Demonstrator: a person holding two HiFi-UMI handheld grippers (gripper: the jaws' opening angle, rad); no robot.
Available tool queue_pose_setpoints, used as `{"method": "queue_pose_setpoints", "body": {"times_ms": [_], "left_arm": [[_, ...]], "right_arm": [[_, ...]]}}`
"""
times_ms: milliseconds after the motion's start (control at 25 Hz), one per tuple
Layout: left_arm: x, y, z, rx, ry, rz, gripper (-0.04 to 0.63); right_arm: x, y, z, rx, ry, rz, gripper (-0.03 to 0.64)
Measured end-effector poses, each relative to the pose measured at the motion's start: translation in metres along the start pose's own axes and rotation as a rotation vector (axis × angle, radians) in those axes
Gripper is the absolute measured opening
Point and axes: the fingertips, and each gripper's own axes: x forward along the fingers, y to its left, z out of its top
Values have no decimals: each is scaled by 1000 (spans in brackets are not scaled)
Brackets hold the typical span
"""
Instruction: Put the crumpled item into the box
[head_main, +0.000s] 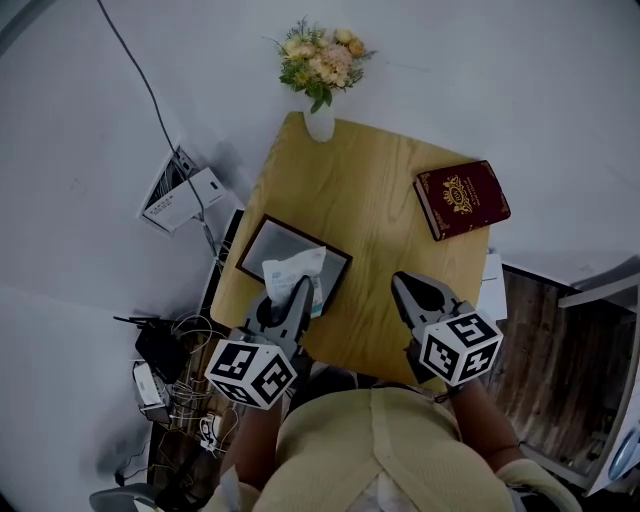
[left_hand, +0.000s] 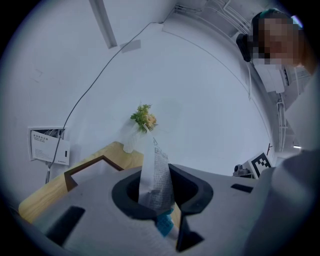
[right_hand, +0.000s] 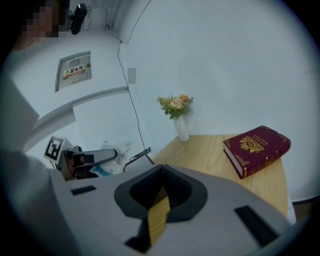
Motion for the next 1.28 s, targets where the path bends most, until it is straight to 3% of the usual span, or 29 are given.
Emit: {"method": "queue_pose_setpoints", "body": {"times_ms": [320,1280], "left_arm": [[11,17,5,19,22,-18,80],[34,41,3,210,148,-64,80]], "right_arm": [[21,6,1,1,16,3,29],[55,17,-6,19,63,17,30]]}}
